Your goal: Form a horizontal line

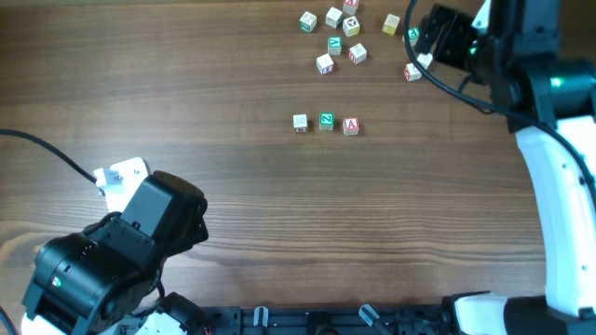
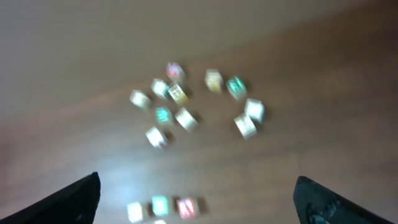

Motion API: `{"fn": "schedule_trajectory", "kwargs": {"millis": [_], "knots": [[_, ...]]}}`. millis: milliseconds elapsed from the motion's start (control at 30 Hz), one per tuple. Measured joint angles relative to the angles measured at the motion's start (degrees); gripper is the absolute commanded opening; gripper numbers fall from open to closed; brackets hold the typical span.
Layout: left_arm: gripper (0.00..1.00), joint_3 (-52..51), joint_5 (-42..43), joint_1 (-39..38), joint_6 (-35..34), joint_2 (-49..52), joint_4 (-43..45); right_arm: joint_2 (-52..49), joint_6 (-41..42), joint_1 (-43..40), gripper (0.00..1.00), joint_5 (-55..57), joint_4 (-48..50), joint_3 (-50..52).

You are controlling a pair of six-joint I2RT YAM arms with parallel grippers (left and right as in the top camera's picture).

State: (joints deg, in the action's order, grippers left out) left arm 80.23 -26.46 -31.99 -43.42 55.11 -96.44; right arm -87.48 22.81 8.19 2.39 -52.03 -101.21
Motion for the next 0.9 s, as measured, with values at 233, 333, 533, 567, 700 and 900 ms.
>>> {"fn": "schedule_trajectory", "kwargs": {"millis": [233, 333, 533, 567, 700, 900], "knots": [[1.0, 0.0, 0.0, 0.0, 0.0, 0.0, 0.0, -0.2, -1.7, 0.0, 1.0, -1.3, 5.6, 0.0], [1.0, 0.0, 0.0, 0.0, 0.0, 0.0, 0.0, -1.5, -2.2, 0.0, 1.0, -1.4, 7.6, 0.0], [1.0, 0.0, 0.0, 0.0, 0.0, 0.0, 0.0, -8.3, -2.4, 0.0, 1.0, -1.3, 9.5, 0.0], [1.0, 0.0, 0.0, 0.0, 0.0, 0.0, 0.0, -9.6, -2.4, 0.0, 1.0, -1.3, 9.5, 0.0], [1.0, 0.0, 0.0, 0.0, 0.0, 0.0, 0.0, -14.1, -2.0, 0.0, 1.0, -1.3, 8.5, 0.0], [1.0, 0.0, 0.0, 0.0, 0.0, 0.0, 0.0, -18.6, -0.6, 0.0, 1.0, -3.3, 3.5, 0.0]]}}
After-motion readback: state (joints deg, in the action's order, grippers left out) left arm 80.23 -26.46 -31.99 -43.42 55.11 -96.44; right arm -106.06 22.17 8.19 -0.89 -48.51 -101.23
